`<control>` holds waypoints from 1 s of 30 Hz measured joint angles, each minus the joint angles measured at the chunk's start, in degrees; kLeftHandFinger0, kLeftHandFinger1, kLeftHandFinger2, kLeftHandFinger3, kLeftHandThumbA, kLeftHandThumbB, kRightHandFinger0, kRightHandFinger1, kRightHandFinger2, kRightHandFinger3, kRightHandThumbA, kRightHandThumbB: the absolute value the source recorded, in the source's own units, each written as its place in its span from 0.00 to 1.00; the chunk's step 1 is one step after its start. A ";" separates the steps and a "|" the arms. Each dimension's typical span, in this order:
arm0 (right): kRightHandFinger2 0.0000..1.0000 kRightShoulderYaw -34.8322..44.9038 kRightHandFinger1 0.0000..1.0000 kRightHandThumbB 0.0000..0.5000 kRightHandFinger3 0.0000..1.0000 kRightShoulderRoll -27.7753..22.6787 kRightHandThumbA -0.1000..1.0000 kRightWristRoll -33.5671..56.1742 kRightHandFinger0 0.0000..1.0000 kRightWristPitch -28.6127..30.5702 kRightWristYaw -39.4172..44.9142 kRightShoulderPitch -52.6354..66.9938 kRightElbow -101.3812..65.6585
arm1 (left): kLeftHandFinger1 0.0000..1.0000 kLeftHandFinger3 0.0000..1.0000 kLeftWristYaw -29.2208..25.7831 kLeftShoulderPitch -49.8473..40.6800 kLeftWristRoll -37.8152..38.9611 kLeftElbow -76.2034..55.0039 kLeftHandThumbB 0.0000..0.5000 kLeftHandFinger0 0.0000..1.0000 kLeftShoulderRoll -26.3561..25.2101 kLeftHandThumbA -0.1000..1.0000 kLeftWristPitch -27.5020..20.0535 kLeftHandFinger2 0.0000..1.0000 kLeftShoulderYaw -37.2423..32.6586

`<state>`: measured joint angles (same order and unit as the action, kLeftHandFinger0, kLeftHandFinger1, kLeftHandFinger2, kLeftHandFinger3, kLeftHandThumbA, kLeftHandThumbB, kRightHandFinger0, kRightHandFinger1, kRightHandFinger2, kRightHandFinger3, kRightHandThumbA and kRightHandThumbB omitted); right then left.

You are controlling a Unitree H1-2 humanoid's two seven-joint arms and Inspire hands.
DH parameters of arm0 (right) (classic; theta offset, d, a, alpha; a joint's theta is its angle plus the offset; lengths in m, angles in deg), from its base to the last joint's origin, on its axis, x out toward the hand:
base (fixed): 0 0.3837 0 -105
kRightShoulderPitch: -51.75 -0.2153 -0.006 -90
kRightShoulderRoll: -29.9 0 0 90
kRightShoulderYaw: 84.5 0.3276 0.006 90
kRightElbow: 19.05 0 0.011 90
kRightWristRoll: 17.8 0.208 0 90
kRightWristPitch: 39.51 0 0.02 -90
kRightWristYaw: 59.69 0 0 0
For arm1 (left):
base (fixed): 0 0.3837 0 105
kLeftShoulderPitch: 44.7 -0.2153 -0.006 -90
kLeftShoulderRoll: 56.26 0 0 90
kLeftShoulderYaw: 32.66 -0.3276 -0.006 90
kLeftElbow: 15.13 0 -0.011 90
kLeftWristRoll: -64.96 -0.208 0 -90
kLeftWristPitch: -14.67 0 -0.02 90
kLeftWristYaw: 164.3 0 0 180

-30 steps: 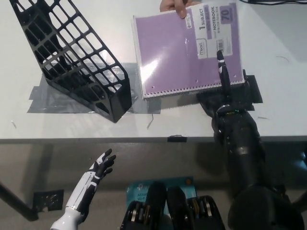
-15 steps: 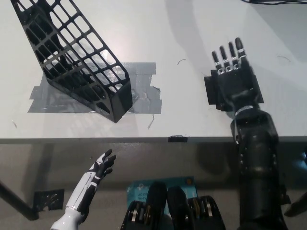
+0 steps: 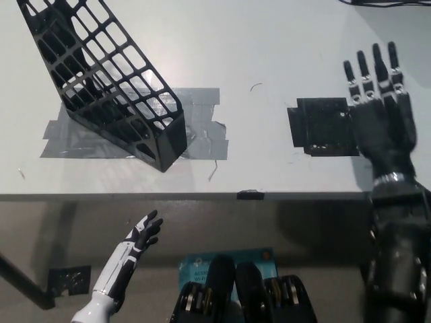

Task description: A shelf with a book inside it is placed on the center of the desk infront of the robot. The robot uses its right hand to grab the book, take it out and hand it to a person.

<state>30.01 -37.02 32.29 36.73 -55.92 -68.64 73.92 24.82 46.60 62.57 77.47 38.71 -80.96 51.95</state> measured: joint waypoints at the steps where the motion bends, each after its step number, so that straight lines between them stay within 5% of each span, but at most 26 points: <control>1: 1.00 -1.28 1.00 1.00 1.00 -0.55 1.00 -0.47 1.00 -0.06 0.09 2.45 -2.62 | 1.00 1.00 0.00 0.00 -0.03 0.02 0.50 1.00 0.00 1.00 0.00 1.00 -0.01; 6: 1.00 -6.70 1.00 0.89 1.00 -2.57 1.00 -2.47 1.00 -0.07 0.84 11.79 -12.16 | 1.00 1.00 0.00 -0.01 -0.08 0.05 0.46 1.00 0.00 1.00 -0.01 1.00 -0.01; 11: 1.00 -18.29 1.00 0.89 1.00 -7.56 1.00 -6.52 1.00 0.15 4.92 27.07 -23.28 | 1.00 1.00 0.00 -0.04 -0.07 0.05 0.48 1.00 -0.02 1.00 -0.05 1.00 0.32; 16: 1.00 -26.29 1.00 0.70 1.00 -11.41 1.00 -10.61 1.00 1.38 9.47 36.10 -25.38 | 1.00 1.00 0.00 -0.57 -0.04 -0.01 0.43 1.00 -0.28 1.00 -0.15 1.00 1.35; 18: 1.00 -27.67 1.00 0.74 1.00 -12.50 1.00 -12.44 1.00 1.81 10.35 36.57 -24.39 | 1.00 1.00 0.00 -0.61 -0.03 0.01 0.43 1.00 -0.31 1.00 -0.37 1.00 1.64; 22: 1.00 -29.04 1.00 0.39 1.00 -13.85 1.00 -16.73 1.00 1.90 10.04 35.86 -21.89 | 1.00 1.00 0.00 -0.83 -0.04 0.03 0.46 1.00 -0.30 1.00 -0.46 1.00 1.72; 30: 1.00 -31.79 1.00 0.41 1.00 -15.35 1.00 -27.10 1.00 3.10 8.41 32.73 -12.55 | 1.00 1.00 -0.02 -1.34 -0.08 0.54 0.49 1.00 -0.28 1.00 -0.48 1.00 1.95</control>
